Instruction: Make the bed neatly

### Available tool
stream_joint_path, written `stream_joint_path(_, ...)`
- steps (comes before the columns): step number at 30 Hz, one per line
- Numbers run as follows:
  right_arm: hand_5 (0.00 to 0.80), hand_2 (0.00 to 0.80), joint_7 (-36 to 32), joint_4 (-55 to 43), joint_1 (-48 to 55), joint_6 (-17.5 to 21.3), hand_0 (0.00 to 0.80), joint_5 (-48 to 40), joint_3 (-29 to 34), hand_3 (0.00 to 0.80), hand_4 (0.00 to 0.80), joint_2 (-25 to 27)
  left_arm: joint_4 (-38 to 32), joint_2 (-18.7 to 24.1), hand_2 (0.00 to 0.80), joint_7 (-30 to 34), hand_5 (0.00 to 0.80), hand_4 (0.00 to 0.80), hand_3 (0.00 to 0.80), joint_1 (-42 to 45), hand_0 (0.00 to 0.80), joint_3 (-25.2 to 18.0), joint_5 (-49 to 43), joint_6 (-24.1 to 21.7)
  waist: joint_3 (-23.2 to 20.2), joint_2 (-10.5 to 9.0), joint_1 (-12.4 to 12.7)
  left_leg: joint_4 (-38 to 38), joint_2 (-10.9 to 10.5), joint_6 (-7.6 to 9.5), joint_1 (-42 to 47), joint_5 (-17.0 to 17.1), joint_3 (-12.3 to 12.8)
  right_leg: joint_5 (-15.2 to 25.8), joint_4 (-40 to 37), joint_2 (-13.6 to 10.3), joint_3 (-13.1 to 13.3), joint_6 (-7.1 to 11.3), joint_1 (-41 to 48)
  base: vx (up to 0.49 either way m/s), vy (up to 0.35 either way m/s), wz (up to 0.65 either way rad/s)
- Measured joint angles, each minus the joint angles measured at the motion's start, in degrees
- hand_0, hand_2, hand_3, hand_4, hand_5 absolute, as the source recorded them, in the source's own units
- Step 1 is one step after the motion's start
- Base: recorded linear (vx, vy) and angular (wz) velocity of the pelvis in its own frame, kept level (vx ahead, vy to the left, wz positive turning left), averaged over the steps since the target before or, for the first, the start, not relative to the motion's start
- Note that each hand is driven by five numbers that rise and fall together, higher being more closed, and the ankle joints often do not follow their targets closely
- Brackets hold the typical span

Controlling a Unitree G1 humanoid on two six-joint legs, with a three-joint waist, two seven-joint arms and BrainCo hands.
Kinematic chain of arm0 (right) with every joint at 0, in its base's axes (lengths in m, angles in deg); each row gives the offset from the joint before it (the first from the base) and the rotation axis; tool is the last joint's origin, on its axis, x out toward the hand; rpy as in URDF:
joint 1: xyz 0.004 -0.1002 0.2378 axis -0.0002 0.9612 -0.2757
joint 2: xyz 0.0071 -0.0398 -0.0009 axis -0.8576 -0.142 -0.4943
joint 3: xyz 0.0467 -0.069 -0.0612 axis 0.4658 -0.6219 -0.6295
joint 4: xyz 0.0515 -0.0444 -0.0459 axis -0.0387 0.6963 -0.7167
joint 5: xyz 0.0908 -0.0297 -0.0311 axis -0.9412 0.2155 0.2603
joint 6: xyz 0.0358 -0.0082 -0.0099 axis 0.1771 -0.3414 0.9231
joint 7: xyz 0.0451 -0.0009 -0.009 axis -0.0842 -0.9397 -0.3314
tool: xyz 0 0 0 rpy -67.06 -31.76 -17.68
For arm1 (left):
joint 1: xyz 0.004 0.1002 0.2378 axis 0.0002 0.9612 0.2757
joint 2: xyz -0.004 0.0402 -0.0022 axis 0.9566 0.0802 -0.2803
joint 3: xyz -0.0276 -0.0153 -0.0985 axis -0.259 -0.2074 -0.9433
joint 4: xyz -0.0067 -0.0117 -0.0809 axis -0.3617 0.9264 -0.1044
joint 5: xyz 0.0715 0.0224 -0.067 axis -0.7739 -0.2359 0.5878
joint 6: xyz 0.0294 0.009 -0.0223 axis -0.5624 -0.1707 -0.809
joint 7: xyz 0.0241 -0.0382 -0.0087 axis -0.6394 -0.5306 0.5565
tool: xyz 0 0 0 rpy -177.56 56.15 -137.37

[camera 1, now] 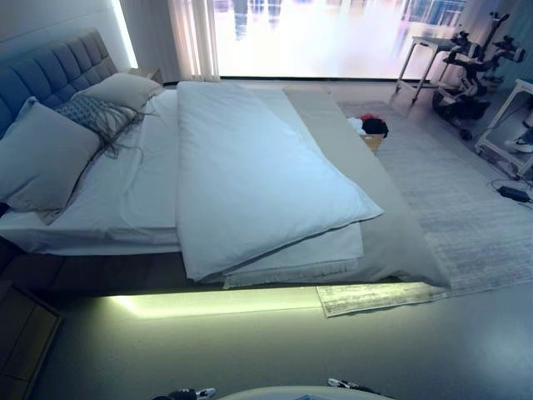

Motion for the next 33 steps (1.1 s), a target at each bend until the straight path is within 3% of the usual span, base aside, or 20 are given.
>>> stream_joint_path(14,0.000,0.000,0.11,0.00,-0.93,-2.26,0.000,1.09,-0.48,0.000,0.000,0.20,0.00,0.04,0.000,1.12,0.000,0.000,0.000,-0.08,0.000,0.40,0.44,-0.09,0.09,0.19,-0.03,0.25,0.09,0.00,0.09,0.02,0.06,-0.01,0.00,0.14,0.01,-0.04,0.07,0.013,-0.036,0.00)
stream_joint_path(28,0.000,0.000,0.14,0.05,-0.97,-2.12,0.000,0.51,-0.38,0.000,0.000,0.17,1.40,-0.16,0.000,-0.20,0.000,0.000,0.000,-0.09,0.000,0.24,-0.01,0.37,0.68,0.19,-0.04,0.34,0.42,-0.10,0.06,-0.06,0.03,-0.14,0.01,0.40,-0.21,-0.22,0.08,0.046,-0.072,0.00)
stream_joint_path(31,0.000,0.000,0.23,0.08,-0.99,-1.82,0.000,0.44,-0.33,0.000,0.000,0.14,1.60,-0.20,0.000,-1.55,0.000,0.000,0.000,-0.13,0.000,0.17,0.02,0.13,1.08,0.07,-0.06,1.06,0.92,-0.53,0.07,-0.35,0.01,-0.35,0.11,0.88,-0.06,-0.54,-0.06,0.045,-0.124,-0.01)
stream_joint_path(33,0.000,0.000,0.08,1.02,-2.15,-1.86,0.000,0.48,-0.34,0.000,0.000,0.08,2.99,-0.42,0.000,-4.18,0.000,0.000,0.000,-0.62,0.000,-2.97,0.76,-0.48,2.26,-0.12,0.20,7.89,2.66,-1.96,-2.65,-3.01,0.74,-2.95,4.66,1.76,-1.15,-2.22,-1.79,0.024,-0.164,-0.19)
